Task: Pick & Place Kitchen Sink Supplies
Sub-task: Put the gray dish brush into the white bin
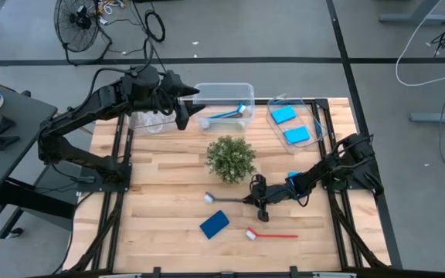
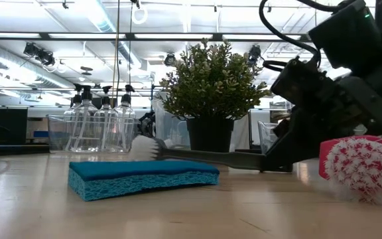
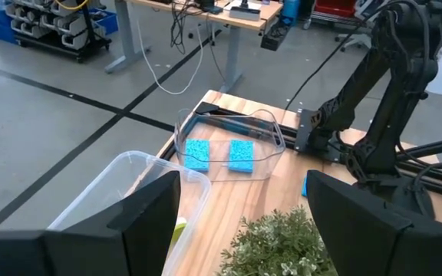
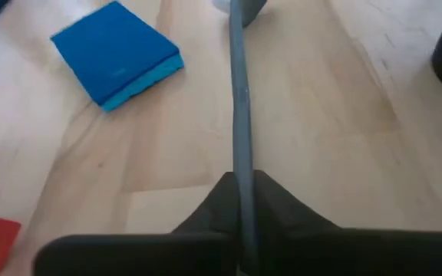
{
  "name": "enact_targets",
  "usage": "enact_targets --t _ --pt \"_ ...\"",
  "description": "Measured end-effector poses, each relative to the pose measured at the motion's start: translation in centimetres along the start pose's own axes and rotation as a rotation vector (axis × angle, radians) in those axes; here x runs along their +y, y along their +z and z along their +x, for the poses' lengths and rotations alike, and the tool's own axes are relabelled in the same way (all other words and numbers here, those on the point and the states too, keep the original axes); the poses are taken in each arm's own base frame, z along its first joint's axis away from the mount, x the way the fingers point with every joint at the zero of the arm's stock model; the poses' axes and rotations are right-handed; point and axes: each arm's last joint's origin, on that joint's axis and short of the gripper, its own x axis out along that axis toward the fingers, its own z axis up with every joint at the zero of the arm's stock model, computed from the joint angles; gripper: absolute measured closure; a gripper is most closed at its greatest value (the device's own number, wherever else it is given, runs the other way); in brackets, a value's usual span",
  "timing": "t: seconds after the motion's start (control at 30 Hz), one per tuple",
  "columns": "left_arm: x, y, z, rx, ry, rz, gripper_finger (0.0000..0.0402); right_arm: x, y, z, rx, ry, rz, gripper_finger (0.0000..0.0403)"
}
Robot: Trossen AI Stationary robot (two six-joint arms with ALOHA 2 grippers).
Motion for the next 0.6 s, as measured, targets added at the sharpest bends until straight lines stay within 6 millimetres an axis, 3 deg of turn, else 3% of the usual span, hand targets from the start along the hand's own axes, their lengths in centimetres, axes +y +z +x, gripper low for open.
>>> enact_targets --t 0.27,0.6 --pt "0.0 0.0 0.0 -0.001 0.000 0.001 0.0113 0.3 0.3 -0.1 0.004 0.062 0.018 0.0388" --pt "0.0 0.2 0.0 -0.026 -0.003 0.001 0.0113 1.8 4.9 -1.1 -0.089 0.107 -0.067 0.0392"
